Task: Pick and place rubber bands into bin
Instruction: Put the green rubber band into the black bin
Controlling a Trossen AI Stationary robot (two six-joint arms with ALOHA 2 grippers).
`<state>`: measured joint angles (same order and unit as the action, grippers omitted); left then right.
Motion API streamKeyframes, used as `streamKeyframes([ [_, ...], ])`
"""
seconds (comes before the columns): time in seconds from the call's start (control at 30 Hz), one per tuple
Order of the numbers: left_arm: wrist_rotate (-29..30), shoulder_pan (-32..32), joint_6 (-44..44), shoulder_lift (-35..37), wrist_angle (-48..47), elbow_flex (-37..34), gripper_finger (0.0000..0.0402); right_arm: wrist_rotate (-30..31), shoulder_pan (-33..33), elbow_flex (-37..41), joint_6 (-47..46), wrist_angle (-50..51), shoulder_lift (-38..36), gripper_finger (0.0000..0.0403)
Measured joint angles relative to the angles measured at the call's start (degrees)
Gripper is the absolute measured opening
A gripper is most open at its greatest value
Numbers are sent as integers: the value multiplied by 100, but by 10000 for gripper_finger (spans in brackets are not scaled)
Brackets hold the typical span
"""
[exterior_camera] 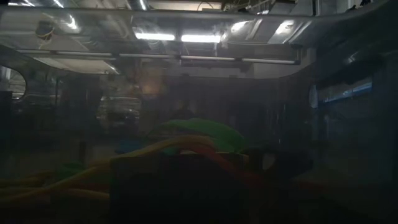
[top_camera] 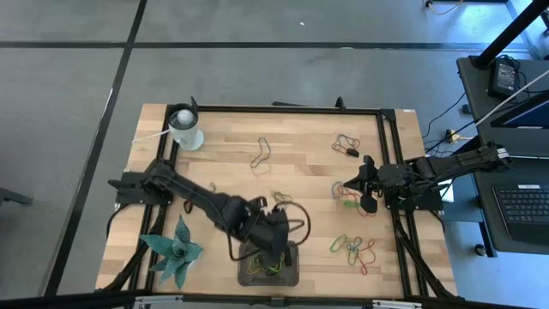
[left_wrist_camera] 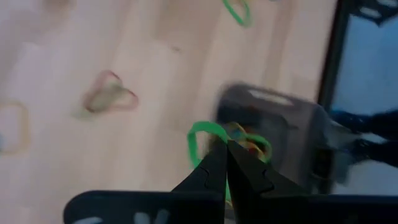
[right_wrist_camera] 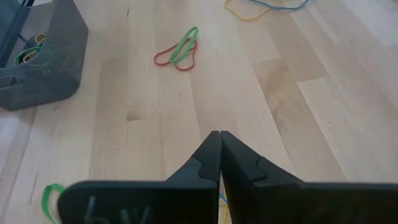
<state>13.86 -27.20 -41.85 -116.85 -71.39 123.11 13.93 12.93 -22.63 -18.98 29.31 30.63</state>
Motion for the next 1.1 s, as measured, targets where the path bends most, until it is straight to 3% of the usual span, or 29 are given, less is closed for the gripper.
streamKeyframes([
  [0.27,-608,-534,-937,-438,38,0,2,0,0,0,-2,45,0,6],
  [0.47,-697,-726,-1424,-901,74,-2,2,-2,0,0,-17,42,-2,16],
  [1.1,-890,-668,-1444,-1975,198,-4,6,-61,2,0,-25,39,-4,19],
])
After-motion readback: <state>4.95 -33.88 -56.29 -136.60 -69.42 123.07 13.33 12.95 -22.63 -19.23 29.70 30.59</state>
